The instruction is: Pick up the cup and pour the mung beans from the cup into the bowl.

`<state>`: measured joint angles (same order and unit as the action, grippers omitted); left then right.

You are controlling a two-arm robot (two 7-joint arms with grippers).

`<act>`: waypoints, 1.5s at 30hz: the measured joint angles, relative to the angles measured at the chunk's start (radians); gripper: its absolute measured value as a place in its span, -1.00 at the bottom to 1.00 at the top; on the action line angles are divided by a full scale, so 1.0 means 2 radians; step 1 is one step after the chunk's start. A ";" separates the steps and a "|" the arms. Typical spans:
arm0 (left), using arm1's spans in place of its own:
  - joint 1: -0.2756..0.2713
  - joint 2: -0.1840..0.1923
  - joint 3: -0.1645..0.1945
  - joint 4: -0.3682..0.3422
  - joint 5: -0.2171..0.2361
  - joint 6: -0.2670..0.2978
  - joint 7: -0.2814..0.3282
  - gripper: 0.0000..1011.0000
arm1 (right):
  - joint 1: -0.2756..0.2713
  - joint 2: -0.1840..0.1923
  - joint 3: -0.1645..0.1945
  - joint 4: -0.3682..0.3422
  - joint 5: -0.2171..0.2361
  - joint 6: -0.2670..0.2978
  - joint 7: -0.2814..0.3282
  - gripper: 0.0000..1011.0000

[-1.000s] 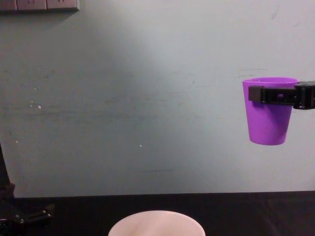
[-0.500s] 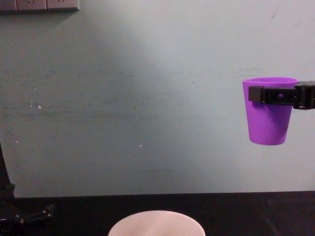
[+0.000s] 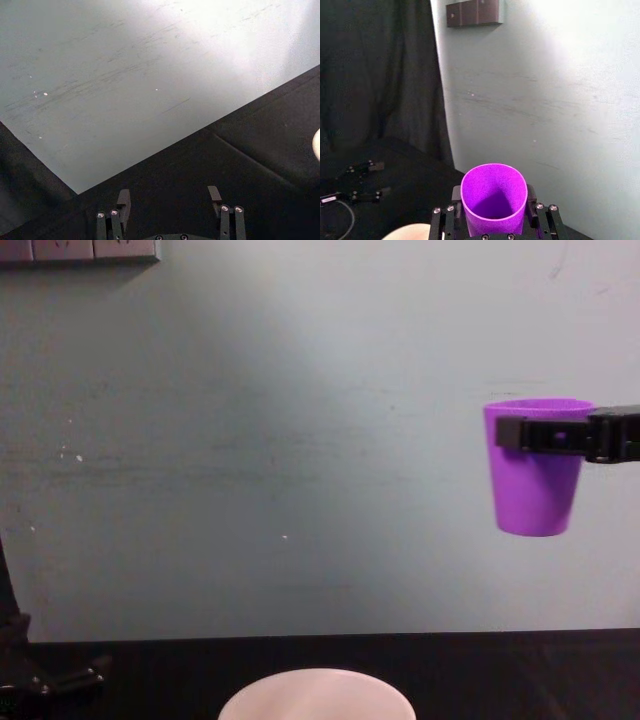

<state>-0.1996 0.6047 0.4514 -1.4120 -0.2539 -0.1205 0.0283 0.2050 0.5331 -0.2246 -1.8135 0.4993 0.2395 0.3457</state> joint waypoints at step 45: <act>0.000 0.000 0.000 0.000 0.000 0.000 0.000 0.98 | 0.141 -0.007 -0.238 0.130 -0.413 -0.054 -0.065 0.45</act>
<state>-0.1995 0.6047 0.4514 -1.4120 -0.2538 -0.1205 0.0283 0.4867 0.5200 -0.7003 -1.5530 -0.3275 0.1317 0.2164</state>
